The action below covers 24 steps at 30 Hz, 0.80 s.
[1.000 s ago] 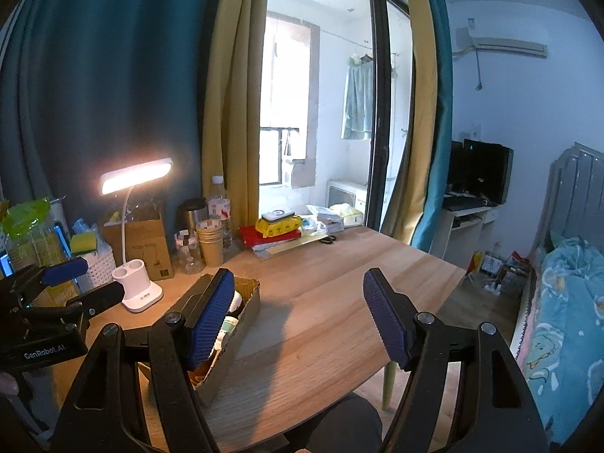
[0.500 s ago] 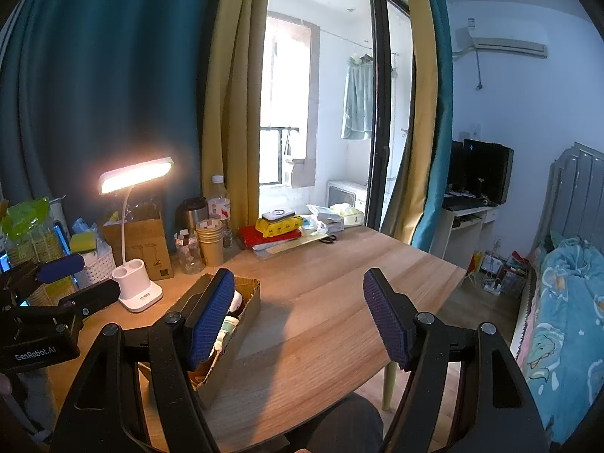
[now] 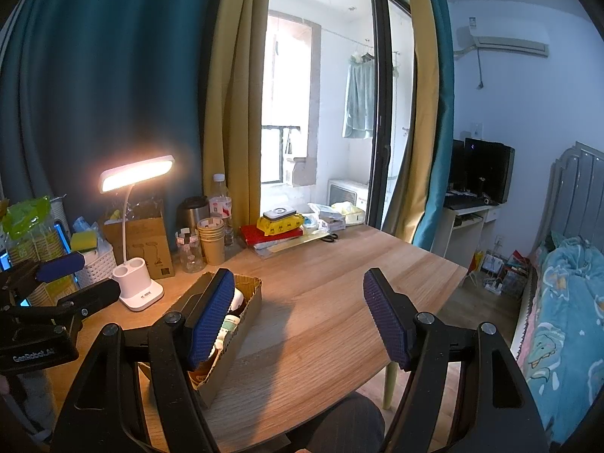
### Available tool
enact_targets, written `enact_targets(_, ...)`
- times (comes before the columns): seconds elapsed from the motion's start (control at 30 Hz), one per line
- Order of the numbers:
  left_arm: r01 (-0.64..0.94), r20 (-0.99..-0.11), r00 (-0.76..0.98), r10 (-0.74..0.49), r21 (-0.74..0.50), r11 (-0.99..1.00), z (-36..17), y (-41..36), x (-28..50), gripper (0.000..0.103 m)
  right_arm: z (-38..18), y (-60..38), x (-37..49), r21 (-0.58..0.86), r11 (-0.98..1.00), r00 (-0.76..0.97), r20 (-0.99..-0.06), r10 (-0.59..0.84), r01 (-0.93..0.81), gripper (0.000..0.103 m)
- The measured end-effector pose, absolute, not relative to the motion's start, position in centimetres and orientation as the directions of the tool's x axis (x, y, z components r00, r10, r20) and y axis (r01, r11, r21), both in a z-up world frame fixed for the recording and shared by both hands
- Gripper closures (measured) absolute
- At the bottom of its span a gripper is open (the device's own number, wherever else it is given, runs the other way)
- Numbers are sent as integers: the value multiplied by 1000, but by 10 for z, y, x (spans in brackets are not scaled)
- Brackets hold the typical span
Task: Organize rigid objects
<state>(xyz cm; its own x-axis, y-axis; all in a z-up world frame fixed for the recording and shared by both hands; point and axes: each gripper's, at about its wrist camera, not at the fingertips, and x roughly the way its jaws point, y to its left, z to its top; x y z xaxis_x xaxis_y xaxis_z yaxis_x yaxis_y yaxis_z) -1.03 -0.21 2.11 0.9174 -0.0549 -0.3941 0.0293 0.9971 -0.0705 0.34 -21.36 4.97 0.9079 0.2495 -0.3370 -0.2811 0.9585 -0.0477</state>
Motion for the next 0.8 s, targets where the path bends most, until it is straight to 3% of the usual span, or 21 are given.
enact_targets(0.8, 33, -397, 916, -60, -75, 997, 23, -6, -11, 22, 46, -211, 2, -50, 958, 907, -340, 249, -282, 29)
